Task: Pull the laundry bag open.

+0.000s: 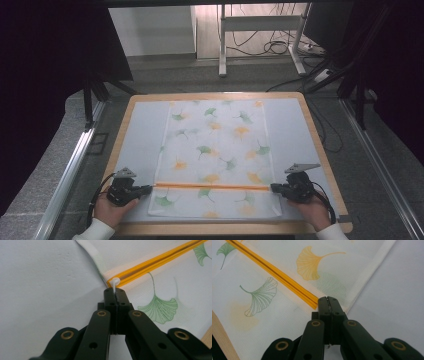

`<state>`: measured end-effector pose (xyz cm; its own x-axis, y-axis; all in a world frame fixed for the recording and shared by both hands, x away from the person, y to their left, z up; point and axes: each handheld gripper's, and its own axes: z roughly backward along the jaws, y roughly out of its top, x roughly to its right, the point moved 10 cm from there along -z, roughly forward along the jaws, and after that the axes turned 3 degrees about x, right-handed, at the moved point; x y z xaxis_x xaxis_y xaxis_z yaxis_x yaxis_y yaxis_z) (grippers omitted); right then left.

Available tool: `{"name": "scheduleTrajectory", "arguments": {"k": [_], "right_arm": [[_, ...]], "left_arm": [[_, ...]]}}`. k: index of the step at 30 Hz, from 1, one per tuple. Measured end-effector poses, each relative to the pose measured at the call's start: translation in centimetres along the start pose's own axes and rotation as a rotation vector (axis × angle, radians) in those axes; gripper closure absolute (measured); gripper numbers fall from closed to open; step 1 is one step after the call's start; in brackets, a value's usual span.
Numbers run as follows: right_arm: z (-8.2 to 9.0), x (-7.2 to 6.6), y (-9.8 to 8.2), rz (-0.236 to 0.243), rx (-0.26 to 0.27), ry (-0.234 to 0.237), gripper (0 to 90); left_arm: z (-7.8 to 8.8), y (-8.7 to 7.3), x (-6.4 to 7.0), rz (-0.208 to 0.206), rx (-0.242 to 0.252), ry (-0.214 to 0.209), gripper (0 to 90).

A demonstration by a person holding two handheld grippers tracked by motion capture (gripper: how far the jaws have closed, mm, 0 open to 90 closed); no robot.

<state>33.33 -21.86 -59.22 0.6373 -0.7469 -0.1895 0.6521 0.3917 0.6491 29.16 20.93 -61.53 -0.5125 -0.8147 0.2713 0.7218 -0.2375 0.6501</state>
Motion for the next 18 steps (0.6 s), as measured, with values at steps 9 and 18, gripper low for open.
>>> {"name": "scheduleTrajectory", "arguments": {"k": [9, 18], "right_arm": [[0.0, 0.0, 0.0, 0.008, 0.006, 0.008, 89.7], [0.3, -0.3, 0.4, 0.031, 0.02, 0.007, 89.4]], "left_arm": [[1.5, 0.9, 0.7, -0.071, 0.112, 0.023, 72.1], [3.1, 3.2, 0.1, -0.07, 0.204, 0.039, 50.3]]}}
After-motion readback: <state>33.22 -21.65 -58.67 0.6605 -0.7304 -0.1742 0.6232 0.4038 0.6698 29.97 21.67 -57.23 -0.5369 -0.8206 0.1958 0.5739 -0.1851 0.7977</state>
